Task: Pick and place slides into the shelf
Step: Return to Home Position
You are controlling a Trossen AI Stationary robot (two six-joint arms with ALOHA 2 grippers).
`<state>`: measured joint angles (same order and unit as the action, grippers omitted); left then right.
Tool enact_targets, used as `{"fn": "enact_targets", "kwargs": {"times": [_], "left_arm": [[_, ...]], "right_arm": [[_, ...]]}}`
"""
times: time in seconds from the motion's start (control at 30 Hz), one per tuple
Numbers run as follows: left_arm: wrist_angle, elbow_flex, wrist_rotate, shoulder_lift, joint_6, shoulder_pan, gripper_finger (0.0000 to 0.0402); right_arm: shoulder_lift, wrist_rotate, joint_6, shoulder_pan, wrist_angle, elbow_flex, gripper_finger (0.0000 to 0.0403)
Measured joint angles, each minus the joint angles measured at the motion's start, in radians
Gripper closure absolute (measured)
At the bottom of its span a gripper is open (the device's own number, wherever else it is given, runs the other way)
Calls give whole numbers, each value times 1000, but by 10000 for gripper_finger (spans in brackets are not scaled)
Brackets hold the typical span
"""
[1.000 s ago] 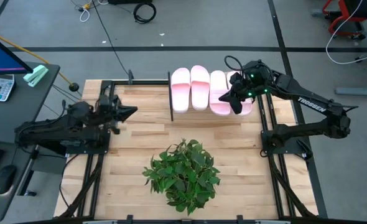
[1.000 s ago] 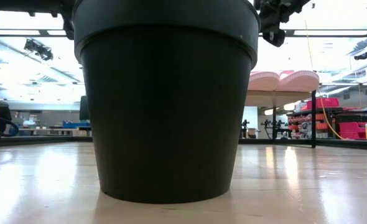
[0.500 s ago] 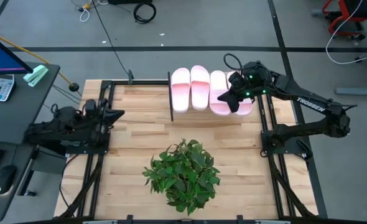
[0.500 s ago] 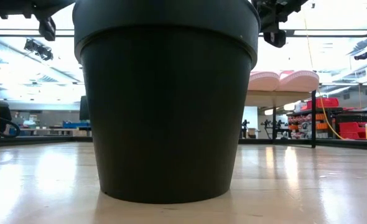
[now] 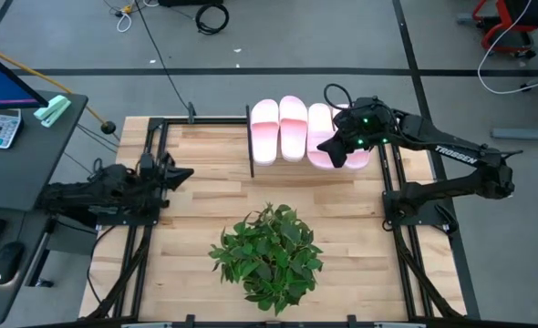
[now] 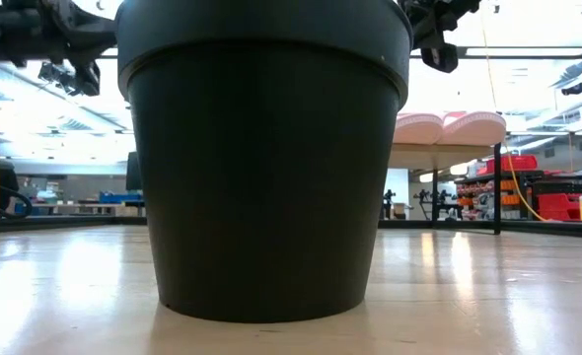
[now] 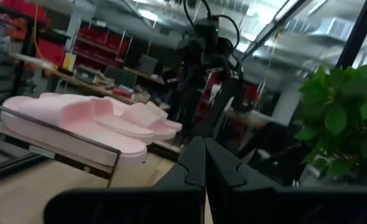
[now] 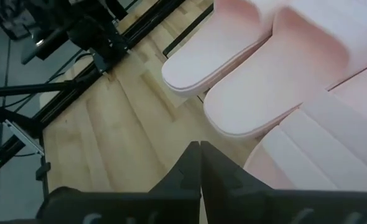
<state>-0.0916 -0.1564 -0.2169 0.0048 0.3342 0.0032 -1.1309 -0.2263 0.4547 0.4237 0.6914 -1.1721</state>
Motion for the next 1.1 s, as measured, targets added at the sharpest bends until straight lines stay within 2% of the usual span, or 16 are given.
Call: {"fn": "enact_targets", "kwargs": {"times": [0.13, 0.3, 0.57, 0.73, 0.93, 1.1], "left_arm": [[-194, 108, 3, 0, 31, 0, 401], [-242, 147, 76, 0, 37, -1, 401], [-191, 147, 132, 1, 3, -1, 401], [-91, 148, 177, 0, 57, -1, 395], [-23, 148, 266, 1, 167, -1, 395], [-1, 148, 274, 1, 224, -1, 394]], "right_arm": [[0, 2, 28, -8, 1, 0, 399], [0, 3, 51, -8, 3, 0, 400], [0, 2, 51, -8, 3, 0, 400], [3, -26, 73, -10, 20, 0, 401], [32, -21, 62, -93, 133, -1, 401], [111, 11, 15, -157, 151, 14, 402]]}}
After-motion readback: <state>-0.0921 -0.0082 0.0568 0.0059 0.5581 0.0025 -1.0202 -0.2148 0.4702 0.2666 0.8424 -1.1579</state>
